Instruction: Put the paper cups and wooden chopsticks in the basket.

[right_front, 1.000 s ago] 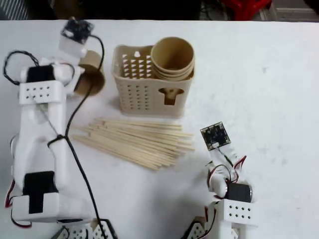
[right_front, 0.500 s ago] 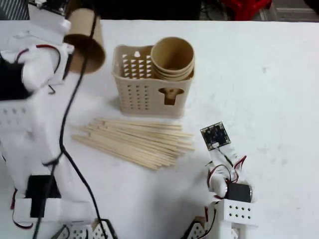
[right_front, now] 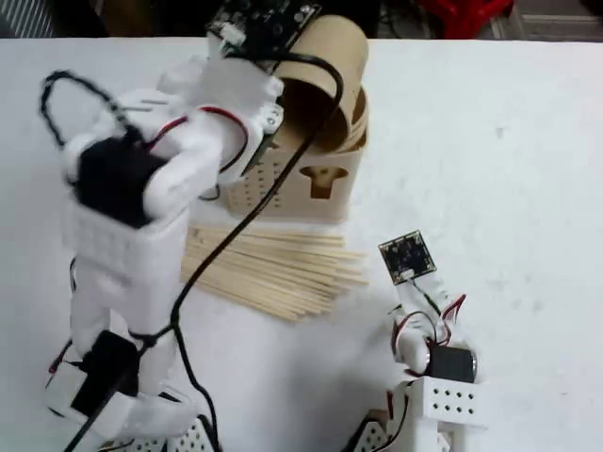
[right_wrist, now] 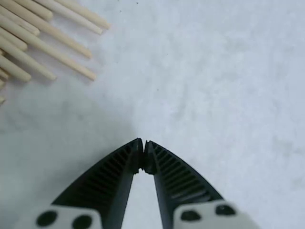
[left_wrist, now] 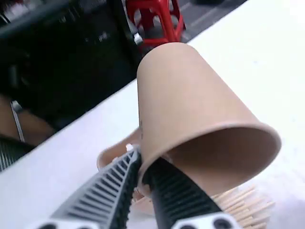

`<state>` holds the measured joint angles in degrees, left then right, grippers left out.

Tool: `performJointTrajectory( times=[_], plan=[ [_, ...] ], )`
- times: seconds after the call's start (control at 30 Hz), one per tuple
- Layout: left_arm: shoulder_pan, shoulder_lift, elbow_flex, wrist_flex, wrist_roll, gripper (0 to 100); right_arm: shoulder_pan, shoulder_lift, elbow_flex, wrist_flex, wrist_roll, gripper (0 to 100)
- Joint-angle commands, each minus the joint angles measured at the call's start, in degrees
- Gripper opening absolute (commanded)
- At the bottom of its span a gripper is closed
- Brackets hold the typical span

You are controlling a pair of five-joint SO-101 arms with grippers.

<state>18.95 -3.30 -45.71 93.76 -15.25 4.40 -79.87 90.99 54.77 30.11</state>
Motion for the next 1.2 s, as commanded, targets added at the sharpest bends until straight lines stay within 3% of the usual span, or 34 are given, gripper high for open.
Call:
performJointTrajectory(
  times=[0.0, 0.2, 0.4, 0.73, 1.0, 1.17],
  plan=[
    [0.04, -1.63, 6.24, -4.92, 2.20, 7, -0.48, -0.40, -0.35, -1.10, 0.00, 2.1],
    [-0.04, -1.71, 7.56, -6.07, 2.11, 9, -0.48, -0.40, -0.35, -1.10, 0.00, 2.1],
    [-0.13, -0.66, 8.26, -13.71, 2.20, 9, -0.48, -0.40, -0.35, -1.10, 0.00, 2.1],
    [-0.13, 15.16, 6.42, -22.42, 2.20, 9, -0.48, -0.40, -0.35, -1.10, 0.00, 2.1],
    [-0.04, 19.03, -5.98, -20.13, 2.20, 9, -0.48, -0.40, -0.35, -1.10, 0.00, 2.1],
    [0.13, 20.62, -5.10, -22.24, 1.85, 9, -0.48, -0.40, -0.35, -1.10, 0.00, 2.1]
  ],
)
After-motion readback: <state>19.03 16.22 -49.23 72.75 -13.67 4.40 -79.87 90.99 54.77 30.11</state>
